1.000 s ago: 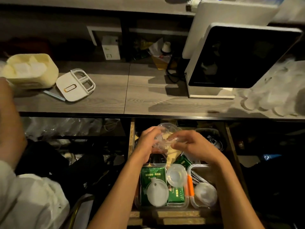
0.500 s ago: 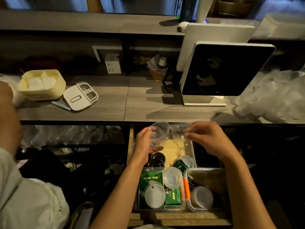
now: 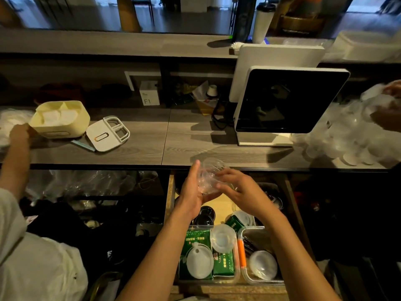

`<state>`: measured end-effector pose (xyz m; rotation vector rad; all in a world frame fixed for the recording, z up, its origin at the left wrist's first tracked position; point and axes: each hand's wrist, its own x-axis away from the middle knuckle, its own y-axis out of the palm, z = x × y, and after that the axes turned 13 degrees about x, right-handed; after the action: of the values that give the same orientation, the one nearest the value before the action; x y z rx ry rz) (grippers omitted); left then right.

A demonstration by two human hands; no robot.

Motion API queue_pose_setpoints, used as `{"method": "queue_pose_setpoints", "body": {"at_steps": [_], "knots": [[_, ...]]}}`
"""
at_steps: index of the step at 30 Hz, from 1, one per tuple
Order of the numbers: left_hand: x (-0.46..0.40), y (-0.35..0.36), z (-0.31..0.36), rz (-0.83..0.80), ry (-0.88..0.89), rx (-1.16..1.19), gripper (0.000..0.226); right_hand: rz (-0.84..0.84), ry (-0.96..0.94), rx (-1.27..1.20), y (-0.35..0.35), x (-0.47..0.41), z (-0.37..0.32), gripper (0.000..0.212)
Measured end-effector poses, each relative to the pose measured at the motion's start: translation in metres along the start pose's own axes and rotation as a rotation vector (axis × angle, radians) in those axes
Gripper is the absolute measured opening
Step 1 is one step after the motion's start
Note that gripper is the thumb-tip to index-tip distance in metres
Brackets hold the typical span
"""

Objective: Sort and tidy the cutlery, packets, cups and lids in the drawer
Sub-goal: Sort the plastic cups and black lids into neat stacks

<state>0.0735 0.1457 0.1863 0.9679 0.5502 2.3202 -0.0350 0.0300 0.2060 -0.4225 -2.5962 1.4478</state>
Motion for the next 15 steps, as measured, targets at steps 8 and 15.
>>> {"method": "queue_pose_setpoints", "body": {"at_steps": [8,15], "knots": [[0.0,0.007,0.005,-0.061,0.002,-0.106,0.052,-0.111,-0.057,0.06,0.011,-0.003,-0.004,0.03],[-0.009,-0.003,0.006,0.04,0.082,0.016,0.027,0.37,0.321,-0.704,0.014,-0.017,-0.02,0.026]]}}
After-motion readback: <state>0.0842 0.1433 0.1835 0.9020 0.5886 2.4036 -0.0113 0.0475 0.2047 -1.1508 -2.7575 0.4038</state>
